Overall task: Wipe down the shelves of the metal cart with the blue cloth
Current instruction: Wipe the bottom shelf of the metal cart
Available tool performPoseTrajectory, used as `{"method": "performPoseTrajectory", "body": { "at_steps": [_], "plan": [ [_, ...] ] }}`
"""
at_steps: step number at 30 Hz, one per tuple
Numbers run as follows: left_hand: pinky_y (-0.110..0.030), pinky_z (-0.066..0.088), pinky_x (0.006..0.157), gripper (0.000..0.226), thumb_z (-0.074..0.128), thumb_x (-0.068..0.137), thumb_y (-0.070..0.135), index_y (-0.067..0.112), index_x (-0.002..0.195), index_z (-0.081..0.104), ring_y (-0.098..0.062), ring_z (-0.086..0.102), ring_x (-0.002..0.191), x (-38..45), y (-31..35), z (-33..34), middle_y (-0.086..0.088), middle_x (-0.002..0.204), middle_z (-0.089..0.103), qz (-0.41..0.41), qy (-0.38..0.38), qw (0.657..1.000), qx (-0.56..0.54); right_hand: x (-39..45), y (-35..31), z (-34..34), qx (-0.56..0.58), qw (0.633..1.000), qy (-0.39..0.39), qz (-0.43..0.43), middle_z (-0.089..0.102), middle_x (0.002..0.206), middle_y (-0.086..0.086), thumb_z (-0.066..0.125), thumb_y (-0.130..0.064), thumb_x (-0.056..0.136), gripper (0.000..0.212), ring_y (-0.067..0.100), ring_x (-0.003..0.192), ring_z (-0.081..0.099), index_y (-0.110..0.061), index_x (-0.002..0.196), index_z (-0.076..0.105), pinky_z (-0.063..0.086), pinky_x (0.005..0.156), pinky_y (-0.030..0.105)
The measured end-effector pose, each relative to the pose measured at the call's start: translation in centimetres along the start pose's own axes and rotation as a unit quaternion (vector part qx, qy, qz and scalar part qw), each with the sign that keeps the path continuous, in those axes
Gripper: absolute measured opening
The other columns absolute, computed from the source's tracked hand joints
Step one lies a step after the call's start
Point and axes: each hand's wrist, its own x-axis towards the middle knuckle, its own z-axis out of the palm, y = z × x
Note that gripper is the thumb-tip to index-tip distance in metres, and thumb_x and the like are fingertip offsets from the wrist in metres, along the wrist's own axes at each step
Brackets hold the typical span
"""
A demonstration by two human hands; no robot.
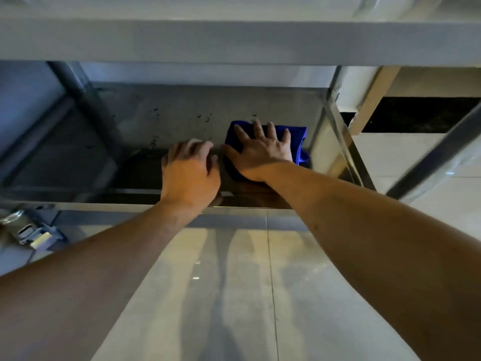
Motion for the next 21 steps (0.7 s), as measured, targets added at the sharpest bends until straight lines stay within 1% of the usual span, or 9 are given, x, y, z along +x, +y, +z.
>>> {"method": "performPoseTrajectory", "body": {
  "at_steps": [2,4,8,10,15,21],
  "plan": [
    [-0.055,0.035,0.105,0.043,0.033,0.095,0.049,0.029,0.129,0.050,-0.031,0.042,0.130,0.5,0.0,0.8,-0.003,0.139,0.051,0.006,-0.023,0.999,0.025,2.0,0.4,-0.2,0.000,1.000,0.008,0.013,0.003,0.169,0.006,0.009,-0.083,0.087,0.082,0.037,0.153,0.000,-0.042,0.158,0.005,-0.004,0.114,0.067],
    [-0.054,0.034,0.106,0.044,0.031,0.096,0.050,0.028,0.127,0.053,-0.030,0.041,0.133,0.7,0.1,1.0,-0.004,0.141,0.052,0.012,-0.023,0.999,0.046,4.1,0.6,-0.6,-0.003,0.999,0.015,0.029,0.006,0.169,0.006,0.011,-0.082,0.088,0.082,0.037,0.152,0.003,-0.041,0.159,0.007,0.000,0.115,0.066],
    [-0.048,0.041,0.103,0.043,0.029,0.097,0.044,0.023,0.118,0.061,-0.027,0.052,0.121,-0.1,0.3,0.3,-0.004,0.125,0.063,0.032,0.005,0.999,0.037,8.1,1.4,-1.5,0.000,0.999,0.018,0.046,0.012,0.168,0.007,0.017,-0.081,0.091,0.080,0.037,0.151,0.010,-0.039,0.159,0.011,0.008,0.117,0.062],
    [-0.046,0.042,0.103,0.041,0.032,0.097,0.041,0.021,0.117,0.063,-0.026,0.054,0.119,-0.2,0.2,0.1,-0.005,0.123,0.064,0.031,0.007,0.999,0.028,9.9,1.8,-1.7,0.003,0.999,0.017,0.044,0.016,0.167,0.007,0.019,-0.081,0.091,0.080,0.036,0.150,0.013,-0.039,0.159,0.013,0.010,0.117,0.061],
    [-0.042,0.041,0.104,0.038,0.038,0.097,0.038,0.020,0.116,0.065,-0.023,0.054,0.119,-0.3,0.3,0.2,-0.004,0.121,0.065,0.036,0.018,0.999,0.008,12.6,3.0,-2.1,0.014,0.999,-0.001,0.050,0.014,0.167,0.003,0.021,-0.084,0.089,0.081,0.033,0.152,0.011,-0.043,0.158,0.012,0.008,0.117,0.060],
    [-0.043,0.042,0.102,0.039,0.037,0.097,0.038,0.019,0.117,0.064,-0.023,0.056,0.117,-0.1,0.2,0.2,-0.004,0.122,0.066,0.056,0.028,0.998,0.003,11.5,2.6,-1.9,0.004,0.999,0.006,0.048,0.013,0.168,0.005,0.016,-0.082,0.090,0.080,0.034,0.151,0.011,-0.041,0.158,0.012,0.009,0.116,0.061]
  ]
}}
